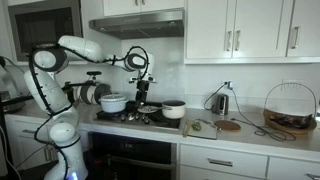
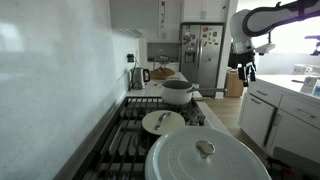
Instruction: Move the pot to the left.
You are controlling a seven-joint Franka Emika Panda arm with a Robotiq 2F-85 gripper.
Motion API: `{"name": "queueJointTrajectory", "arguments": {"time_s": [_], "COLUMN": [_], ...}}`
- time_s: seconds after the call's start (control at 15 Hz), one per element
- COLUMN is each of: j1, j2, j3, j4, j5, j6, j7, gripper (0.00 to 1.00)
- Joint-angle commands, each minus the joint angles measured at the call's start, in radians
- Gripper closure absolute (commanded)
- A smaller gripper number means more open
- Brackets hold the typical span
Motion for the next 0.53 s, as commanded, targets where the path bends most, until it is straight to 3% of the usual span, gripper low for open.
{"name": "queueJointTrajectory", "arguments": {"time_s": [0.0,0.47], "j1": [0.016,0.027], "j2": [0.001,0.025], "j3": [-0.014,-0.008], "j4": [0.002,0.029], "j5": [-0.003,-0.008], "j6": [-0.003,-0.006], "j7": [0.004,-0.01], "gripper": [0.0,0.0]}}
